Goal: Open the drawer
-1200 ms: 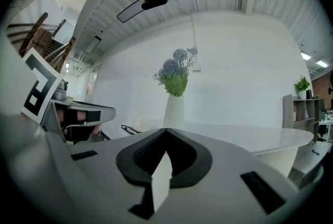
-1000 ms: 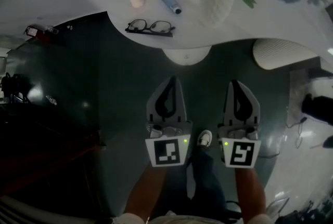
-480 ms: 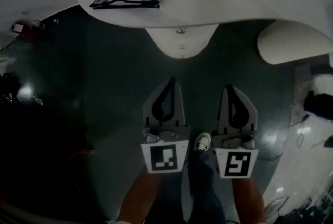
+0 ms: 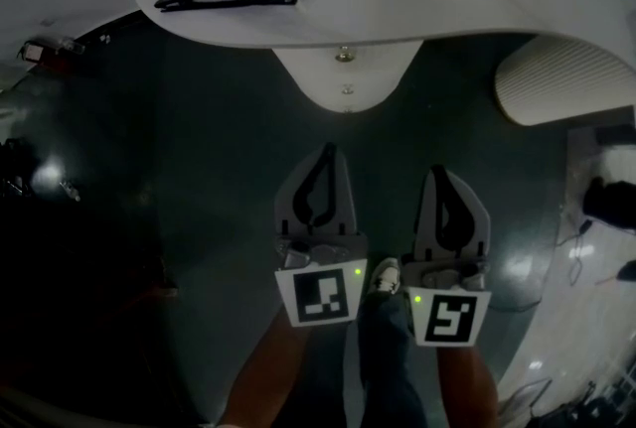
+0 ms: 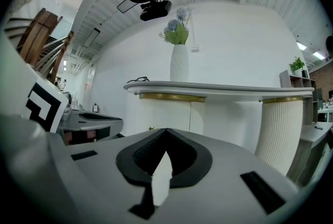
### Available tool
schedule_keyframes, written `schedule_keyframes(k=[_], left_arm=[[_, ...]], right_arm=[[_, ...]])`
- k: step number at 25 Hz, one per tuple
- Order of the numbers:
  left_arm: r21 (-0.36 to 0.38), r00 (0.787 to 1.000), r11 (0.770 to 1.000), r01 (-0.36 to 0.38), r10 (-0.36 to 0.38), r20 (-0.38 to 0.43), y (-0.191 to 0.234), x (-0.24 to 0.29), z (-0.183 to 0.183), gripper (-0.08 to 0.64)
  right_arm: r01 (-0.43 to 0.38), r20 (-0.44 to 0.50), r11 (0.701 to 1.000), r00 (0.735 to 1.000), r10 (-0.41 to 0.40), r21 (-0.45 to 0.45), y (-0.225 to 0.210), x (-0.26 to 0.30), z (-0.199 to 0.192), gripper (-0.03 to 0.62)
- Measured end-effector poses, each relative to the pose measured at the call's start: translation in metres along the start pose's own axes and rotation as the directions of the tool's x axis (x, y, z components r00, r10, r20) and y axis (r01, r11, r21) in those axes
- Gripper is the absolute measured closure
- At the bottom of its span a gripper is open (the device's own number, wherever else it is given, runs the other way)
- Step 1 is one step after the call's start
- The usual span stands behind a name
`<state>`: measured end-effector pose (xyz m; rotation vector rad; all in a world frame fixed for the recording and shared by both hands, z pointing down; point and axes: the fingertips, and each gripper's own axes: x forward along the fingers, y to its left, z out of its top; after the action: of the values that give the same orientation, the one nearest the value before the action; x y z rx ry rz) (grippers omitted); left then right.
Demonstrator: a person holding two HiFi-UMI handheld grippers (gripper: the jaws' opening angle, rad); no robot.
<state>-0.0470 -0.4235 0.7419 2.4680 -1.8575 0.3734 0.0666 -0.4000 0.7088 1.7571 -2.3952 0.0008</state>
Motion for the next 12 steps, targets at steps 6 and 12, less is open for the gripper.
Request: schedule_keyframes(k=[6, 12], left_arm=[[-0.023, 0.999, 0.999, -0.028, 0.029, 0.039, 0.004, 0.025, 0.004, 0.535], [-0.097, 0.998, 0.994, -0.053, 0.057, 0.033, 0.009, 0.062, -0.001, 0.424]], right_arm=[[0.010, -0.017, 1.000, 1.000, -0.010, 0.000, -0.010, 0.009, -0.005, 0.588], [0.028, -0.021, 1.000, 0.999, -0.028, -0.008, -0.020, 0.015, -0.005, 0.588]])
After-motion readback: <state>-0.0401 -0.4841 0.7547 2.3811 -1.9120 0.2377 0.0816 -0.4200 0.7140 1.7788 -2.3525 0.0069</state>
